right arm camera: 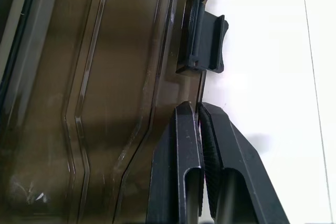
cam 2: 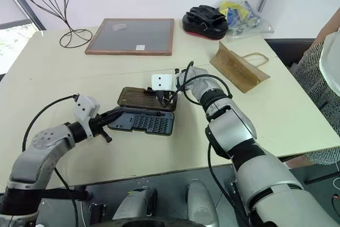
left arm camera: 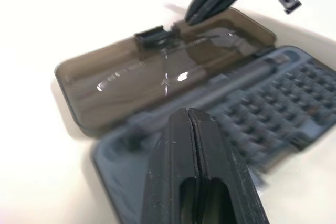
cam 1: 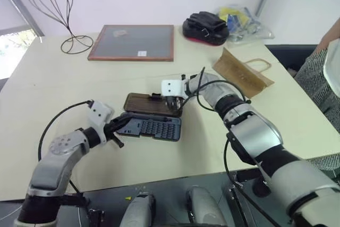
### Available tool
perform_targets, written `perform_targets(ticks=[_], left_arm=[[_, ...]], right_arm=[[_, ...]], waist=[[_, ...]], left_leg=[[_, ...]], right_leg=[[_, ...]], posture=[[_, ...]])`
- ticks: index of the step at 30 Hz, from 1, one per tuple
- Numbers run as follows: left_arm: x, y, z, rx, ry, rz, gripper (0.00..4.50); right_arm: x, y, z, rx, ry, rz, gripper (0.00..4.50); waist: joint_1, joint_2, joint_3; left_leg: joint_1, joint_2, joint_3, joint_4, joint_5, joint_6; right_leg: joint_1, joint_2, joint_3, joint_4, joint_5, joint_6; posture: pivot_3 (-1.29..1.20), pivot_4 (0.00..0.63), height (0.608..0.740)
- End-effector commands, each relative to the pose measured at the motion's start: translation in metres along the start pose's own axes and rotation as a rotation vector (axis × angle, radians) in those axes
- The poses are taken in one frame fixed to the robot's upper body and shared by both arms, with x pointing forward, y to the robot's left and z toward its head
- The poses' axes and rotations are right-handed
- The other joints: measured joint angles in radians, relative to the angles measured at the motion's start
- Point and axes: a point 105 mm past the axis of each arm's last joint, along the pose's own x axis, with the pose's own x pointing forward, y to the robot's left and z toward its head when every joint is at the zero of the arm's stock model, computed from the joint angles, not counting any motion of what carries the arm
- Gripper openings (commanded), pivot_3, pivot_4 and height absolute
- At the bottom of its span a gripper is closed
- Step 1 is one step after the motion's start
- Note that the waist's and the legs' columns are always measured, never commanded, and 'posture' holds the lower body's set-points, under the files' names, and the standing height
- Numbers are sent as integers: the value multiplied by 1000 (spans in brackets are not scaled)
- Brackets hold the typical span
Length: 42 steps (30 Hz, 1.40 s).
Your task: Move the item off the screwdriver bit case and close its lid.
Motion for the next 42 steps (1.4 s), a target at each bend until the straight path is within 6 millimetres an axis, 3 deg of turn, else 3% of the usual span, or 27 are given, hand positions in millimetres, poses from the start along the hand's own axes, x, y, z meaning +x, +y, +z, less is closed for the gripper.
perform_targets(ticks=[1,7,13,20,25,30,35,42], left_arm=[[1,10,11,34,-36,18,0],[6,24,16,40,-55,48,0],[7,53,31,18,-121,157,0],[-3,111,70,-99,-288,368,0],[-2,135,73,-136,-305,442,0],[21,125,47,-118,-207,356,0],[48,90,16,-114,-89,145,0],[51,67,-1,-207,-30,-34,0]], right_arm=[[-11,-11,19,-70,-79,-35,40],[-30,-15,33,-95,-139,-78,40],[-53,-17,46,-110,-152,-132,40],[-65,-4,65,-106,-196,-151,40],[-65,5,71,-97,-208,-141,40],[-67,6,75,-97,-215,-147,40],[-69,3,77,-101,-213,-164,40],[-70,-3,75,-107,-203,-182,40]], waist=[[1,0,0],[3,0,1],[9,0,1],[27,-1,2],[26,-1,2],[26,-2,2],[27,-2,2],[24,-2,3]], left_leg=[[-3,0,0,0,1,-1],[-14,-1,0,1,1,-2],[-16,-2,-1,3,0,-2],[-17,-2,-1,5,0,-2],[-17,-3,-1,6,0,-3],[-17,-3,-1,6,0,-3],[-18,-4,0,6,1,-3],[-18,-3,0,6,1,-3]], right_leg=[[-4,0,0,0,1,1],[-14,-2,0,1,1,1],[-15,-2,-1,1,1,2],[-15,-2,-2,1,1,2],[-15,-3,-2,1,2,4],[-15,-3,-2,1,3,4],[-15,-3,-2,1,3,4],[-15,-3,-2,1,3,4]], posture=[[0,150,734],[0,150,734],[0,150,734],[0,150,734],[0,150,734],[0,150,734],[0,150,734],[0,150,734]])
